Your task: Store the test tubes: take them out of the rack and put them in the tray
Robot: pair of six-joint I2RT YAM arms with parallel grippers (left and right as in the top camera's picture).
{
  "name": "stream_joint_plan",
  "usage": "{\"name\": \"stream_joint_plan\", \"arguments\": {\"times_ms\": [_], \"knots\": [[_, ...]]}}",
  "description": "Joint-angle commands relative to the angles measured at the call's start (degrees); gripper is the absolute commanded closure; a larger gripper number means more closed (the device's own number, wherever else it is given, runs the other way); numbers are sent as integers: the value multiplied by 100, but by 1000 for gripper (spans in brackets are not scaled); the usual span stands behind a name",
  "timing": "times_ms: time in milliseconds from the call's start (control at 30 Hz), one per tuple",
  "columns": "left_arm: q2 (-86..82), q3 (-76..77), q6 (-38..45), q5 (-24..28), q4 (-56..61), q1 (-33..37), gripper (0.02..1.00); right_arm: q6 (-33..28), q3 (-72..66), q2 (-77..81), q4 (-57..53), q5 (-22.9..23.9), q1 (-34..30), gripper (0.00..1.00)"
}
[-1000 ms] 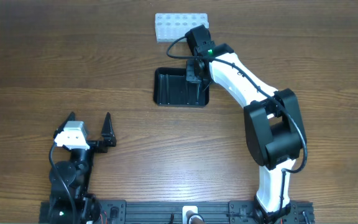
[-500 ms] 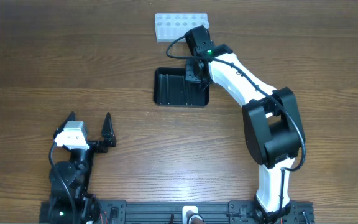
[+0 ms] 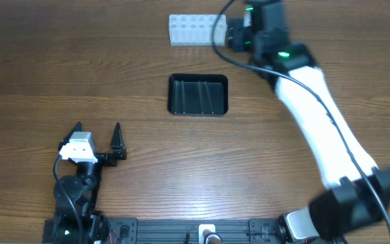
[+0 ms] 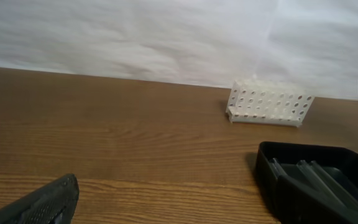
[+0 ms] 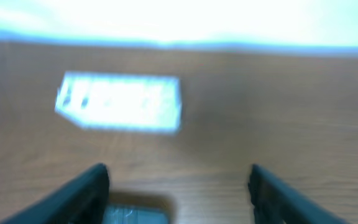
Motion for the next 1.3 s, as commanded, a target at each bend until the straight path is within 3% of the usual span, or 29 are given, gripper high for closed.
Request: {"name": "stream_joint_plan", "arguments": {"times_ms": [33,433,633,1100,1300], "knots": [[-42,-24,66,55,-7,31,18,-756,-796,-1373,498,107,-350,205],[-42,-24,66,55,-7,31,18,-879,-4695,-5202,2225,127,-1021,108],[-42,-24,66,55,-7,31,18,-879,-6148,-6695,2267,678,-1172,9],[-42,-24,66,55,-4,31,20,-774,-8334,-9464,2559,568,-1220,9],[-42,-24,66,55,-7,31,18,-776,-8745,-9453,2758,549,-1187,9]]}}
